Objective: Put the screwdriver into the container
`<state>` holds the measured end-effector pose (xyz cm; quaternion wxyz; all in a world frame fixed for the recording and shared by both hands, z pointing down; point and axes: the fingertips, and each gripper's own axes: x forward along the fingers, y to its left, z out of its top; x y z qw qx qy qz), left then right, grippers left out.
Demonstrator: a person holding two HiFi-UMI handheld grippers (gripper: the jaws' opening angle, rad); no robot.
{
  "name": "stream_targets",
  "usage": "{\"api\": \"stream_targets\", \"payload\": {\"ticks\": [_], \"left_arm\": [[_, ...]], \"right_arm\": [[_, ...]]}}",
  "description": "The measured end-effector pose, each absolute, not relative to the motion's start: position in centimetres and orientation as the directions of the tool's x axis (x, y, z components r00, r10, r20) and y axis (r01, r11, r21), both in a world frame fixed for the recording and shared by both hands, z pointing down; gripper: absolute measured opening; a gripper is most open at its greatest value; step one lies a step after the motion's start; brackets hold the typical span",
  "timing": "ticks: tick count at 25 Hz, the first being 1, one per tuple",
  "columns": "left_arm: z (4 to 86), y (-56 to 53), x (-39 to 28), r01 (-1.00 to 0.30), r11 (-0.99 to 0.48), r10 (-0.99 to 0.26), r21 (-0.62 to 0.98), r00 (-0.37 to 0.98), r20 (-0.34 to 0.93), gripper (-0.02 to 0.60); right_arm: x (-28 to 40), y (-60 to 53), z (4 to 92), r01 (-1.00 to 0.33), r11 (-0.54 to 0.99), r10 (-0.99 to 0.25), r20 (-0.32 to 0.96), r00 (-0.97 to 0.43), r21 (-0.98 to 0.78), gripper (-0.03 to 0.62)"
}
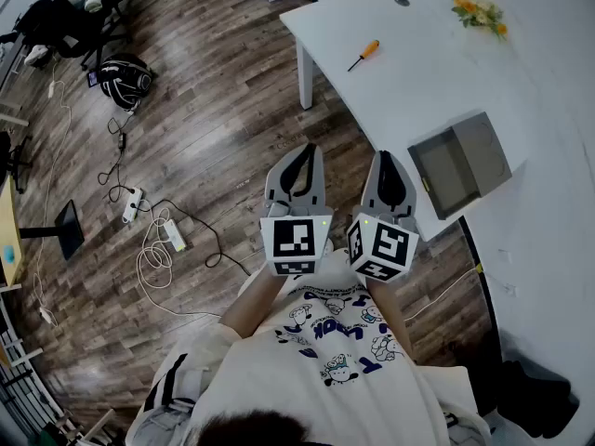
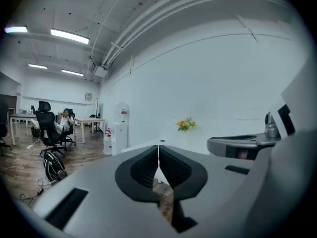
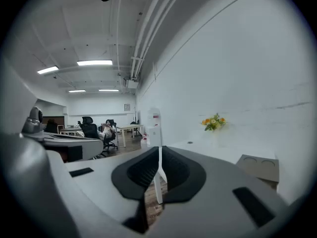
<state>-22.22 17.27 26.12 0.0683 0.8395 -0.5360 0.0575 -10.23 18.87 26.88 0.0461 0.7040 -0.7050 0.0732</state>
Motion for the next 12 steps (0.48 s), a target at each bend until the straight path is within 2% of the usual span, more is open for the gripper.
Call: {"api": "stream_targets", "payload": {"ticks": [12], "left_arm": [[26.2,16.1,-22.4,-0.903,-0.425,-0.886,0.061,0.429,0.175,0.020]], "right_arm": [[-10.9,17.7,26.8,-0.999,-0.003,-0.984,0.176,-0.003,-0.034,0.038]]}}
